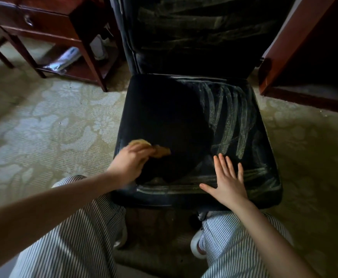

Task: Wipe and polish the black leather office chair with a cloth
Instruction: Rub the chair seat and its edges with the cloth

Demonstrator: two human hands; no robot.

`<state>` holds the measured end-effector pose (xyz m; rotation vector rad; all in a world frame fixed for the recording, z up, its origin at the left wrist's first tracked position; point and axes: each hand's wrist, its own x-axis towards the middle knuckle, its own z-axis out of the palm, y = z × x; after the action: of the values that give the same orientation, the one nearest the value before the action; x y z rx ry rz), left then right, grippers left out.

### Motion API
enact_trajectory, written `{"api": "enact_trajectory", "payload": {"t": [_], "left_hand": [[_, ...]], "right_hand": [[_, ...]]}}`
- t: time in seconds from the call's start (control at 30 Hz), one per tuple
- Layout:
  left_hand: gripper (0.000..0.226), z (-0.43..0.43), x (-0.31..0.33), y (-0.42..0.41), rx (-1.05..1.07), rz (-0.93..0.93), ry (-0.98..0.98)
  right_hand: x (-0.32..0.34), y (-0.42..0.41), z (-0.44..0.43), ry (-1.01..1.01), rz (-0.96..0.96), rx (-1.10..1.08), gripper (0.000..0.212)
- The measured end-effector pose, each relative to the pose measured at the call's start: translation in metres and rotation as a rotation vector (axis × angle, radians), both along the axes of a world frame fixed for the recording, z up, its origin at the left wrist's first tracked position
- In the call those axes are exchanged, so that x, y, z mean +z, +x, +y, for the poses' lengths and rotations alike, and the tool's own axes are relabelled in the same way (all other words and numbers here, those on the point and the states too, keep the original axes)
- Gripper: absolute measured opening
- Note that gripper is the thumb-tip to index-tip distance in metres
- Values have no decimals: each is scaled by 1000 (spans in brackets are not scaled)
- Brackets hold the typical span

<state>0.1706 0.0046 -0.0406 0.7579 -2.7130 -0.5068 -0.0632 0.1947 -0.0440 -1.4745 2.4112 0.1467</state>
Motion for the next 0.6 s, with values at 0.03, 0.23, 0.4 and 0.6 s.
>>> {"api": "enact_trajectory", "payload": {"t": [0.03,0.23,0.4,0.6], "left_hand": [[41,1,2,1,150,-4,13],[44,38,-16,17,433,-146,4],[57,70,-18,-16,518,-119,6],[55,138,-14,-58,316,-171,91]], "right_hand": [[1,3,2,-7,7,33,99],[-5,35,6,-98,-21,231,104],[-6,37,-10,-14,-26,254,103],[-5,43,-10,-18,-27,221,93]]}}
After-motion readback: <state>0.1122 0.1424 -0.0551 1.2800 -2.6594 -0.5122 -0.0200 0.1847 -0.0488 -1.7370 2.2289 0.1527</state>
